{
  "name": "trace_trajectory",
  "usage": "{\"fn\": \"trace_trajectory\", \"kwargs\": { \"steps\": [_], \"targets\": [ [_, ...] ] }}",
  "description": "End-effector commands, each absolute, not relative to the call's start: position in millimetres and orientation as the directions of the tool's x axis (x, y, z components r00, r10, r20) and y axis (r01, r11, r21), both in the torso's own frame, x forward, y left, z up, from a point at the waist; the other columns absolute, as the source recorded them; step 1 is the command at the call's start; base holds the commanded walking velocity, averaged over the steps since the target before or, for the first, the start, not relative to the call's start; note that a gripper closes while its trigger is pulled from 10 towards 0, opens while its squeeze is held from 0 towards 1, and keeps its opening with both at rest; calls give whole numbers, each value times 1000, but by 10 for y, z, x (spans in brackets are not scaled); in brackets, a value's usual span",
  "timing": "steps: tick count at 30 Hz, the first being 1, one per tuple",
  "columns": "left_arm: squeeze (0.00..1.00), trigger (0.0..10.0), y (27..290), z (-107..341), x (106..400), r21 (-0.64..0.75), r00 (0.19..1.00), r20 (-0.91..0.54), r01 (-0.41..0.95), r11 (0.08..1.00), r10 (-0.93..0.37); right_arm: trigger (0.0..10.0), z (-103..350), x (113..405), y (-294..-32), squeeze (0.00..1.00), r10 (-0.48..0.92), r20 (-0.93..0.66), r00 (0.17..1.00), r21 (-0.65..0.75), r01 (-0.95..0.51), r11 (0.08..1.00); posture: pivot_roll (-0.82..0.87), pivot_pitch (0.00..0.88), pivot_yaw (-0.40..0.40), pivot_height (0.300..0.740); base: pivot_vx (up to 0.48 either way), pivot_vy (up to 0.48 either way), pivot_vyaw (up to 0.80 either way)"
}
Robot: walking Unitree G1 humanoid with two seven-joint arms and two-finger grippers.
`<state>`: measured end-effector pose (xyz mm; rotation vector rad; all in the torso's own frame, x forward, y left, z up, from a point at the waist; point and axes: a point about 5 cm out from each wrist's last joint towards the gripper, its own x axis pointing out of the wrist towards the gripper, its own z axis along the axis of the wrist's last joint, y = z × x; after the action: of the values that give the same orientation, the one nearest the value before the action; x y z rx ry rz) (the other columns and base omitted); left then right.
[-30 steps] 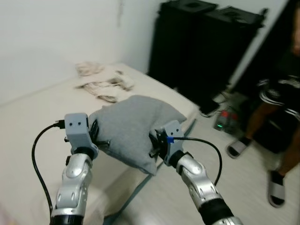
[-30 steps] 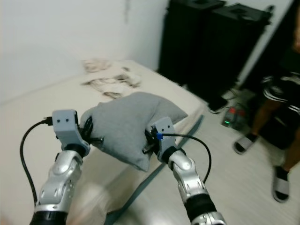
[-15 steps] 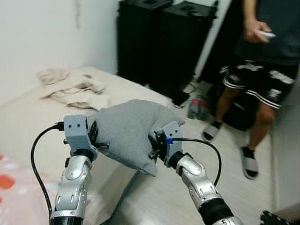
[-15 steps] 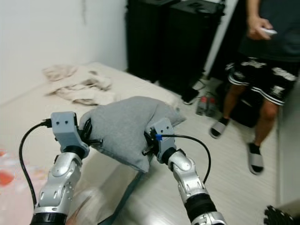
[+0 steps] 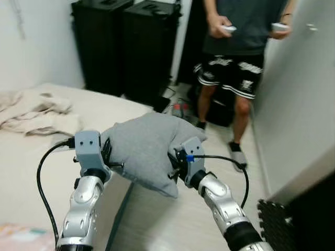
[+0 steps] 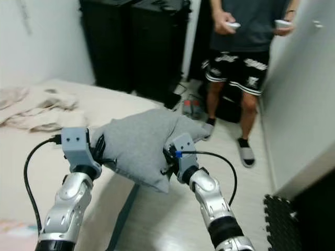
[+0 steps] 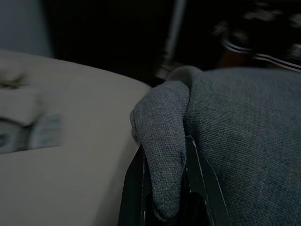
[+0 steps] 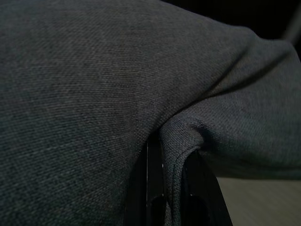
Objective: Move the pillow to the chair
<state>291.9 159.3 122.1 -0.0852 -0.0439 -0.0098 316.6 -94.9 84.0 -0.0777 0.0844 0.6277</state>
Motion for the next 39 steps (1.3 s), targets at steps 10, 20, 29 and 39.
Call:
{"fn": "trace_trajectory", "kwargs": {
  "steps": [10,20,29,39],
  "targets": [
    [0,10000,1589,1113,2908,-127,1000,-31,2,992,-6,10000,844,3133,-814,0,624,-103,775,-61,-631,774,72,76,-56,740,0,0,-800],
    [0,10000,1583,1068,2909,-86,998,-57,29,996,-34,10000,843,3151,-811,0,615,-100,782,-56,-622,781,79,71,-39,740,0,0,-800],
    [0,10000,1615,1029,2925,46,998,-45,34,998,-32,10000,818,3140,-820,0,587,-96,804,-40,-592,805,79,70,-11,740,0,0,-800],
    [0,10000,1623,985,2903,72,998,-63,35,997,-30,10000,783,3130,-859,0,564,-102,819,-18,-569,822,81,70,-6,740,0,0,-800]
  ]
}}
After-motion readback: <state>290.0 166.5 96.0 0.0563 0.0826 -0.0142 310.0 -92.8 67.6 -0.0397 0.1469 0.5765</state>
